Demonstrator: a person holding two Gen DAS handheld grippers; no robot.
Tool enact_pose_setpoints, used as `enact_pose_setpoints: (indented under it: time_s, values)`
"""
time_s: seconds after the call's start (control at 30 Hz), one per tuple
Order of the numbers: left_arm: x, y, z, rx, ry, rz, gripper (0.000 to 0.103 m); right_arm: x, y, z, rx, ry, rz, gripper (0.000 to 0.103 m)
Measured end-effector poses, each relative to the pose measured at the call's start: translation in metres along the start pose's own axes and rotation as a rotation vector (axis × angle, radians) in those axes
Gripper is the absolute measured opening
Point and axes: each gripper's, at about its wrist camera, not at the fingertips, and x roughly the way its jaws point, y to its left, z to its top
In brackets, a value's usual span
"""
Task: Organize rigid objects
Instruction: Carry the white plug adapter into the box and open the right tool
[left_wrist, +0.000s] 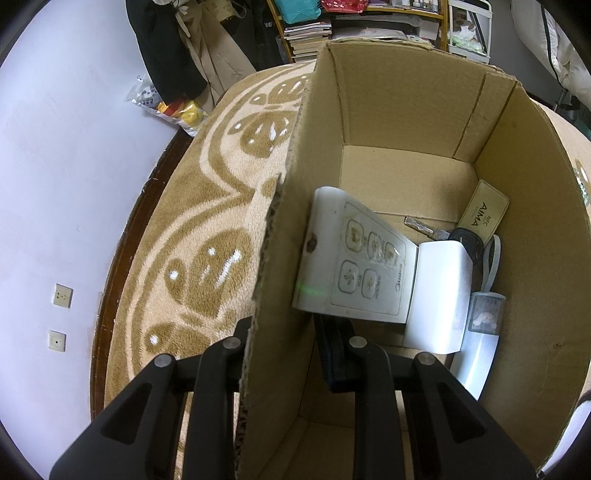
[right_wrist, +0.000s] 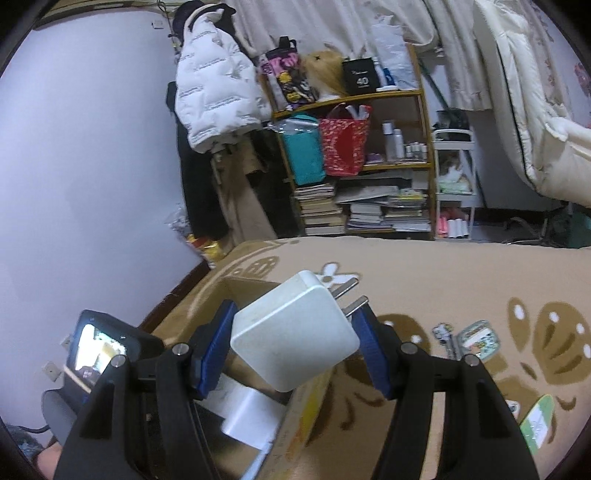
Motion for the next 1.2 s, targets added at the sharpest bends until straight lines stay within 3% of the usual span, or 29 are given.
enact_pose_setpoints:
  time_s: [0.4,0.53,0.73,0.83,1.2]
  values:
    - [0.003,0.004,-0.001,-0.036,0.000,-0.024,0.022,0.017,0.015,-0.018,0.022,0.070,0.100,0.068]
    - [0.004,0.006,-0.001,-0.050,0.004,-0.036,0.022,0.026,0.015,-0.025,0.023,0.105,0.085,0.068]
    - [0.004,0.008,0.001,-0.056,0.007,-0.041,0.022,0.017,0.009,-0.015,0.033,0.059,0.085,0.073]
    - [0.004,0.008,0.001,-0.058,0.007,-0.042,0.022,0.010,0.001,-0.010,0.028,0.025,0.032,0.088]
    - [0.003,0.008,0.001,-0.057,0.007,-0.041,0.023,0.015,-0.061,-0.013,0.080,0.061,-0.204,0.091]
